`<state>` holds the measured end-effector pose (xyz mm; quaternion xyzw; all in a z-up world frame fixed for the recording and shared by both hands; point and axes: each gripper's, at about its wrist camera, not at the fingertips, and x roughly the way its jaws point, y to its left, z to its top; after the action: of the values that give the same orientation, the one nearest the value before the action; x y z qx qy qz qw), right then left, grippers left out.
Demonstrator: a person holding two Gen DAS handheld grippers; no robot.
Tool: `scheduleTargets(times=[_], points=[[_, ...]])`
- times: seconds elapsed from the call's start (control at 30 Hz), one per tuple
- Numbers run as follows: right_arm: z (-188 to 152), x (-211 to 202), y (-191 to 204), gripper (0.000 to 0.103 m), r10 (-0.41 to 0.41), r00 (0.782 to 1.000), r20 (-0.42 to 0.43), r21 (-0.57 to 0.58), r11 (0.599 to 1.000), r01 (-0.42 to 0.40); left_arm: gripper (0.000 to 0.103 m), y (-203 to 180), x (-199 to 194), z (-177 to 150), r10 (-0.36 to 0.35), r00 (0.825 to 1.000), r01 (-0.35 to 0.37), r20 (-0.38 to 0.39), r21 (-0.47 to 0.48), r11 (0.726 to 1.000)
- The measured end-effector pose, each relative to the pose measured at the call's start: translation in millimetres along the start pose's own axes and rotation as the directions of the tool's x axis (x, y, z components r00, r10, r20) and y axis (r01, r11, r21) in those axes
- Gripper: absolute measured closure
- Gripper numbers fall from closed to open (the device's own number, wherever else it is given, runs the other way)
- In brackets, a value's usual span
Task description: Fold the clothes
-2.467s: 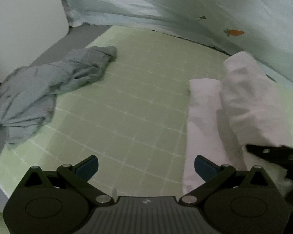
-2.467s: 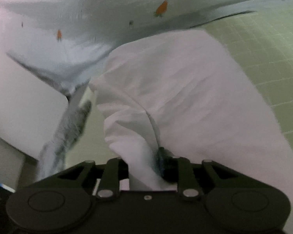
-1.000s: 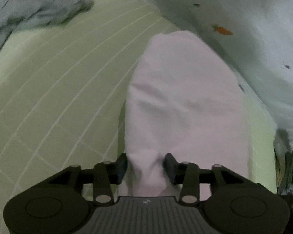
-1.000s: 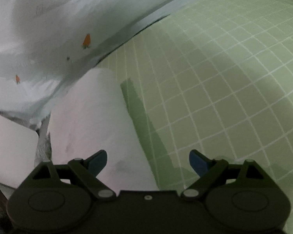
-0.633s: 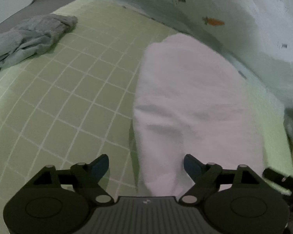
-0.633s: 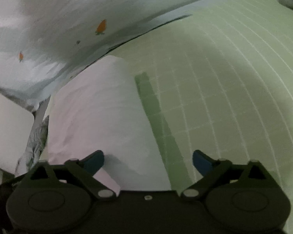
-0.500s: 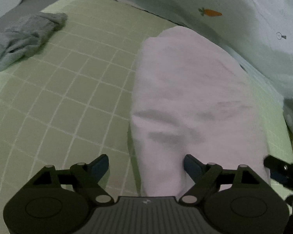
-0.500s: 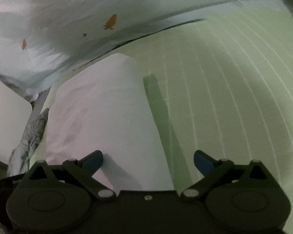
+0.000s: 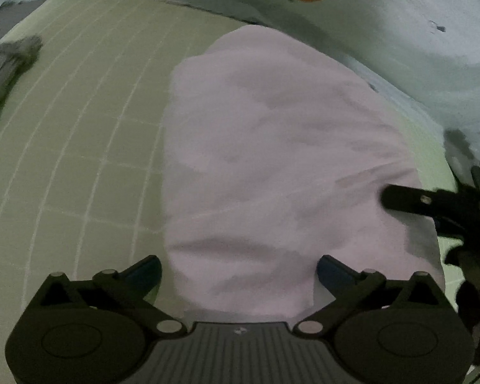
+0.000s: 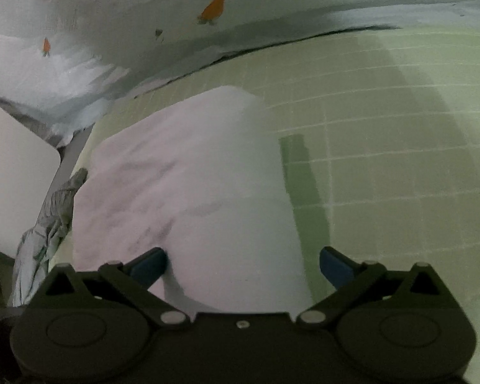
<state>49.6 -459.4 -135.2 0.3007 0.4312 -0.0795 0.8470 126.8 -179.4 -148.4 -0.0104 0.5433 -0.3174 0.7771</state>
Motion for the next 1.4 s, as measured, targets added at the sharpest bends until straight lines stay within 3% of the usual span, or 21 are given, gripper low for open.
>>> scheduleTargets(times=[0.17,0.23,0.3,0.37,0.47,0.53,0.73,1.07,1.4], points=[[6.6,23.0,0.8,0.0,0.039,0.998,-0.053,0.021,0.999,-0.038,0.001,-7.6,3.5,-4.7,0.001,0.999,0.0,0.044,-0.005,1.0],[5.3,22.1,-1.8,0.0,0.065,0.996,-0.054,0.036,0.997,-0.063,0.003,-12.7,4.6,-5.9,-0.043,0.998,0.043,0.049,-0.009,0.999],[2.9,16.2,-1.4,0.005,0.083,0.995,-0.045,0.038,0.996,-0.082,0.004,-19.7,3.9,-9.4,-0.082,0.994,0.086,0.075,-0.055,0.995],[0.9,7.3,0.5,0.018,0.087,0.996,-0.036,0.043,0.995,-0.086,0.006,-33.2,3.7,-12.9,-0.049,0.995,0.052,0.086,-0.033,0.998],[-7.6,-12.4,-0.6,0.036,0.116,0.993,0.013,0.063,0.991,-0.117,0.016,-35.7,-1.1,-13.3,-0.081,0.993,0.086,0.09,-0.053,0.995],[-17.9,-31.0,-2.2,0.042,0.146,0.988,0.052,0.096,0.984,-0.151,0.02,-35.2,-7.9,-15.6,-0.128,0.987,0.136,0.096,-0.084,0.987],[-53.1,-88.9,-9.9,0.044,0.138,0.977,0.162,0.18,0.969,-0.167,0.022,-58.8,-25.7,-27.8,-0.232,0.967,0.235,0.102,-0.012,0.972],[-101.8,-203.3,-41.6,0.044,0.052,0.919,0.39,0.254,0.954,-0.162,0.023,-144.8,-51.0,-29.7,-0.416,0.904,0.4,0.104,0.14,0.906],[-113.0,-297.2,-128.3,0.044,0.04,0.843,0.536,0.291,0.929,-0.229,0.023,-271.5,-61.7,-50.7,-0.499,0.859,0.459,0.112,0.259,0.85]])
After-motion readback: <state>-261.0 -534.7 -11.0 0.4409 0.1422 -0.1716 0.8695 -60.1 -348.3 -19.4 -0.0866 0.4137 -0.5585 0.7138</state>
